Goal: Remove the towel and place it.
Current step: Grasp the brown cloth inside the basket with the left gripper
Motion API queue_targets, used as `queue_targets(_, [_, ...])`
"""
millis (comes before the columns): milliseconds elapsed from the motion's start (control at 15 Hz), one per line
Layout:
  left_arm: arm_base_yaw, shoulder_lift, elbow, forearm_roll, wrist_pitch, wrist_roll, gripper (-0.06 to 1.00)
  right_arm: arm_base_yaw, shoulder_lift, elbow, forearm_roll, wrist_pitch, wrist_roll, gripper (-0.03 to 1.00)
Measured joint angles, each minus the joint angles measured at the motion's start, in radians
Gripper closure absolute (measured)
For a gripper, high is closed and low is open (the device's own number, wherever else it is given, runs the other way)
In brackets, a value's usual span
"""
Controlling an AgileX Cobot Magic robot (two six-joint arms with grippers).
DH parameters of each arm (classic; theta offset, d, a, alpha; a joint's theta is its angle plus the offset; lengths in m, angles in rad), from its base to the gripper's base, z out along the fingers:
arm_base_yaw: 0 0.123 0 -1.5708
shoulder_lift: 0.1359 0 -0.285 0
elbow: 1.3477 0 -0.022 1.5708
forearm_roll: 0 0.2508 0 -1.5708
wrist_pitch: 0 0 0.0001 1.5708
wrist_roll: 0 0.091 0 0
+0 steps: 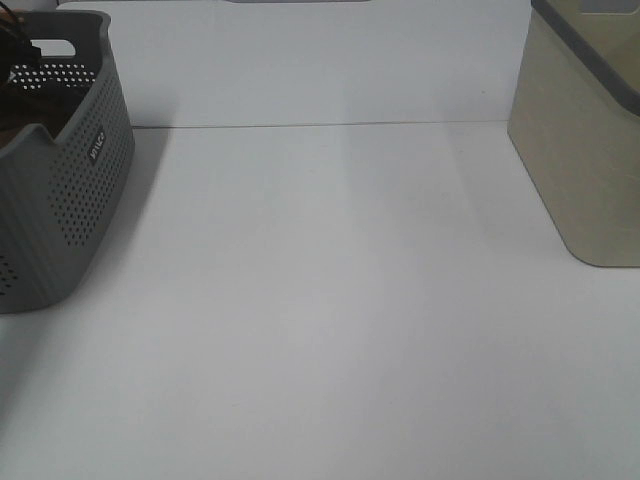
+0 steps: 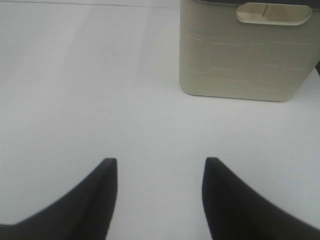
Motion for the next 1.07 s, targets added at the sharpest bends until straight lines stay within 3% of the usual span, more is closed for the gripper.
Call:
queue_targets(267, [0.001, 0.049, -0.002, -0.024, -0.086, -0.001, 0.38, 0.0, 0.0, 0.0, 0.0, 0.0, 0.0, 0.46])
queue_targets(467, [0.002, 0.072, -0.002, -0.022, -0.09, -0.001, 0.42, 0.0, 0.0, 0.0, 0.0, 0.0, 0.0, 0.46])
queue_targets(800, [0.002, 0.073, -0.002, -0.012, -0.086, 0.003, 0.91, 0.0, 0.0, 0.0, 0.0, 0.0, 0.0, 0.46])
queue_targets(1067, [0.001, 0.012, -0.002, -0.013, -0.082, 0.015, 0.94, 0.0, 0.0, 0.0, 0.0, 0.0, 0.0, 0.46])
